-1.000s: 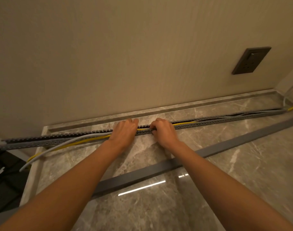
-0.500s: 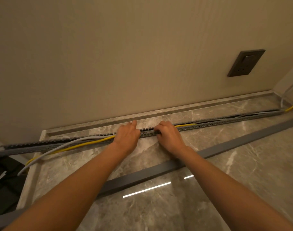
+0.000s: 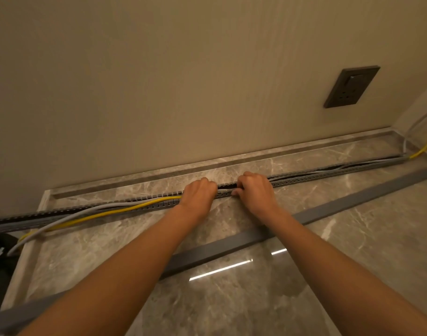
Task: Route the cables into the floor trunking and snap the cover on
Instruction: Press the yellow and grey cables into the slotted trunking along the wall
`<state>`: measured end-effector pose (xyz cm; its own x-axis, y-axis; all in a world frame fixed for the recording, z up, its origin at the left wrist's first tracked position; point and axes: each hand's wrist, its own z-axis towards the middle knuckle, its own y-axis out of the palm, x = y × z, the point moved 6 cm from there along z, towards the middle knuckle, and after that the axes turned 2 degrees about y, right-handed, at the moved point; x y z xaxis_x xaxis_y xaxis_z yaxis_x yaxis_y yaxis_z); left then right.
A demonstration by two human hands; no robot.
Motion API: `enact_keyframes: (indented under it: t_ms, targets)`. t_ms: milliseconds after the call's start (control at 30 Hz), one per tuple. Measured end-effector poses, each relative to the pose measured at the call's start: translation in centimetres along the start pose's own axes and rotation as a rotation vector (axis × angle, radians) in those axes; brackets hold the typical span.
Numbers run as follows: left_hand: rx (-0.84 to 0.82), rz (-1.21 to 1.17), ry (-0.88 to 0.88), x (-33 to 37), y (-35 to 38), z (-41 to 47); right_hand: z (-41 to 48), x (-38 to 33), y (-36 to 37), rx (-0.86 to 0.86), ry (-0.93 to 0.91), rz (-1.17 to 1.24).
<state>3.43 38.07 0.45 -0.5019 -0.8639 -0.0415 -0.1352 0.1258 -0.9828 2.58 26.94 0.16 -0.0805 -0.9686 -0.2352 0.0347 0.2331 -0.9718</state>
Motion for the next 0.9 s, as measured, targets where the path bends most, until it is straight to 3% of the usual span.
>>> enact_keyframes:
  t_ms: [167, 433, 767, 900]
  targets:
    - [-0.022, -0.004, -0.055, -0.2, 0.0, 1.0, 0.8, 0.0, 0.1, -0.063, -0.003, -0.034]
    - [0.05, -0.048, 0.011, 1.7, 0.4, 1.3, 0.3, 1.6, 0.1, -0.055, -0.123, 0.059]
    - [0.129, -0.11, 0.069, 3.4, 0.9, 1.2, 0.6, 2.3, -0.1, -0.045, -0.107, 0.101]
    - [0.106, -0.265, 0.069, 2.8, 1.3, 0.7, -0.3, 2.3, 0.1, -0.012, -0.12, 0.109]
